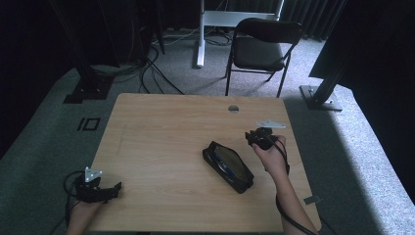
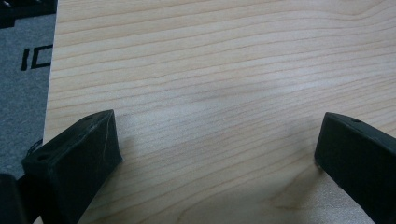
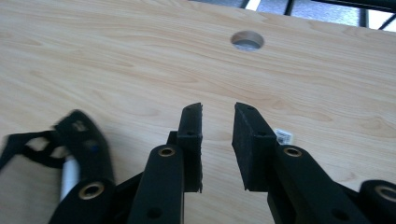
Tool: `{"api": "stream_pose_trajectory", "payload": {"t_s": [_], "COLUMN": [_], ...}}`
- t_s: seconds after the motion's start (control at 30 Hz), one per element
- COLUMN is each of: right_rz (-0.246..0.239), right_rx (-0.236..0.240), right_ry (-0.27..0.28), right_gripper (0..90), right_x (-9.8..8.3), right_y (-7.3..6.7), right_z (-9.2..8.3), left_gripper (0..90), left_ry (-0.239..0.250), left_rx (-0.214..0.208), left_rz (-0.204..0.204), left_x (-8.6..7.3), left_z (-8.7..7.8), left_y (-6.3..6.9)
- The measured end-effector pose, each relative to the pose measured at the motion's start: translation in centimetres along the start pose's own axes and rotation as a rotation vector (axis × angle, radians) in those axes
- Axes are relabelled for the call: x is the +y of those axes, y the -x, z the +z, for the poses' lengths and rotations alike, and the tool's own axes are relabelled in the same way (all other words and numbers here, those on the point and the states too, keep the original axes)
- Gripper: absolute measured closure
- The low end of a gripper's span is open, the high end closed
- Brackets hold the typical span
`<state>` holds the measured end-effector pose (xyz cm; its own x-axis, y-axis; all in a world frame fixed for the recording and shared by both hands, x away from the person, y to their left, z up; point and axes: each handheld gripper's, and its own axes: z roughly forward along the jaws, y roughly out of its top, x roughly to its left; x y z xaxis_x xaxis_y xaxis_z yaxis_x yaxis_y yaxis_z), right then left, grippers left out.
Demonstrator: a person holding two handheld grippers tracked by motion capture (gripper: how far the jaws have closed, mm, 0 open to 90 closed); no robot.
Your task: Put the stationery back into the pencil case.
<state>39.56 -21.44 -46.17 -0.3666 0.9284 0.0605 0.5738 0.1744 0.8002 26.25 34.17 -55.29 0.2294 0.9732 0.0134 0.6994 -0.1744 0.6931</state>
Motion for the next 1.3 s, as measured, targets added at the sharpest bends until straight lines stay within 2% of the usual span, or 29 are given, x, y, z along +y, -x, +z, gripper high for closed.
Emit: {"api": "stream_pose_trajectory", "payload": {"t_s": [0.27,0.67,0.9,1.1,1.3], "right_rz": [0.053,0.127,0.170,0.159,0.176], "right_rx": [-0.054,-0.094,-0.106,-0.130,-0.126], "right_ry": [-0.019,-0.050,-0.060,-0.084,-0.102], "right_gripper": [71.1,68.8,67.0,65.6,63.4], "right_x": [-0.9,-2.1,-2.3,-2.4,-2.7], "right_y": [2.2,4.4,5.0,5.3,5.5], "right_z": [1.6,3.6,4.9,5.9,6.8], "left_gripper": [0.2,0.2,0.2,0.2,0.3], "left_ry": [0.000,0.000,0.000,0.000,0.000], "left_rx": [0.000,0.000,0.000,0.000,0.000], "left_rz": [0.000,0.000,0.000,0.000,-0.001], "left_x": [0.0,0.0,0.0,0.0,0.0], "left_z": [0.0,0.0,0.0,0.0,0.0], "left_y": [0.0,0.0,0.0,0.0,0.0]}}
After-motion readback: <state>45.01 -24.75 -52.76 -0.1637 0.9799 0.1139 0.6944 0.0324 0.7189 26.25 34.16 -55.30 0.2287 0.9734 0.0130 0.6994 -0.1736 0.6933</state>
